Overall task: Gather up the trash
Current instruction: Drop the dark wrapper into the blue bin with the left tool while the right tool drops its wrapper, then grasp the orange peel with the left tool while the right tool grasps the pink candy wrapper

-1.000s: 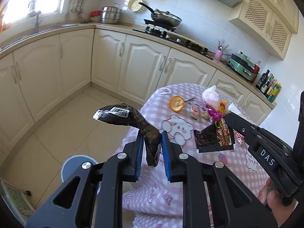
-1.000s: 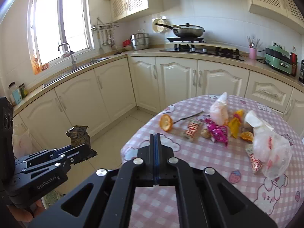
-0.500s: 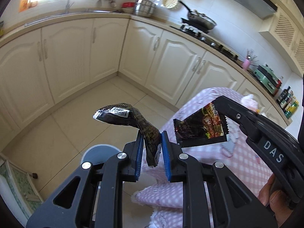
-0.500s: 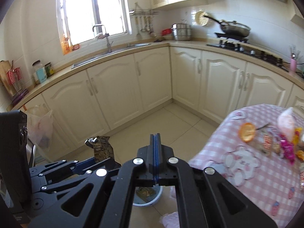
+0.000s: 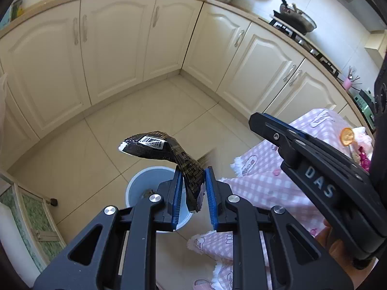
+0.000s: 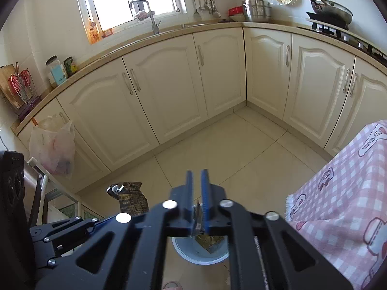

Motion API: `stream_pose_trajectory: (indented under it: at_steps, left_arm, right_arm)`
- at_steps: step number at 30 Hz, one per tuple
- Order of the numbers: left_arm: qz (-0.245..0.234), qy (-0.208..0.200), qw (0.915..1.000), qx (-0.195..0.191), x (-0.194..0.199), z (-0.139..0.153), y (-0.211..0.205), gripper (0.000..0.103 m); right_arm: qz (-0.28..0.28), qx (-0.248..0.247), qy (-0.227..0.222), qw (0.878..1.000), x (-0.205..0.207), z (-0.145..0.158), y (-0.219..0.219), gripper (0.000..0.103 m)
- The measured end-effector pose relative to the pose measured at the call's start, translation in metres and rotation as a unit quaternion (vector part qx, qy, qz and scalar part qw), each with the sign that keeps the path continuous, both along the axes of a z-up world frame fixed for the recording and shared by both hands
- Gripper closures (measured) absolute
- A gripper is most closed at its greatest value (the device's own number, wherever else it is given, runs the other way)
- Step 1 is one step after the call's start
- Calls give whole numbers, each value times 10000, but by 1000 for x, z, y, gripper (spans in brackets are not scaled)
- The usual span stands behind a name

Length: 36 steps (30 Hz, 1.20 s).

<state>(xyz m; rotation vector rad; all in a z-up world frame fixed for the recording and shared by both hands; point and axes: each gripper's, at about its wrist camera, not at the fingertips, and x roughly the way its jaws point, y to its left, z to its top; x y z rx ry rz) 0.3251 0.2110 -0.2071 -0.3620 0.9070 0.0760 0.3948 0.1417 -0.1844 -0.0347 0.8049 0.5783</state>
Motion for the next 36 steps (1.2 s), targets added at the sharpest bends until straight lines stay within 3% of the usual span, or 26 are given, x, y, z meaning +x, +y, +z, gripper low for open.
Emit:
stream_pose_trajectory:
  at_steps: [14, 17, 21, 22, 36]
  left_arm:
    - [-204, 185, 9996, -27, 21, -23, -6, 85]
    - [-127, 99, 9999, 18, 26, -16, -6, 81]
    - [-20, -150, 9999, 73, 25, -2, -6, 57]
    - [-1, -196, 9998, 98, 23, 1, -7, 55]
    - [-208, -625, 9975, 264, -2, 55, -46, 50]
  right_arm:
    - [-486, -318, -274, 9979, -1, -10, -28, 69]
    - [-621, -242, -380, 9971, -2, -4, -38, 66]
    - [-726, -198, -457, 9961, -2, 3, -48, 63]
    - [-747, -182, -469, 9959, -2, 5, -50, 63]
    - [-1019, -16, -703, 9923, -29, 41, -100, 60]
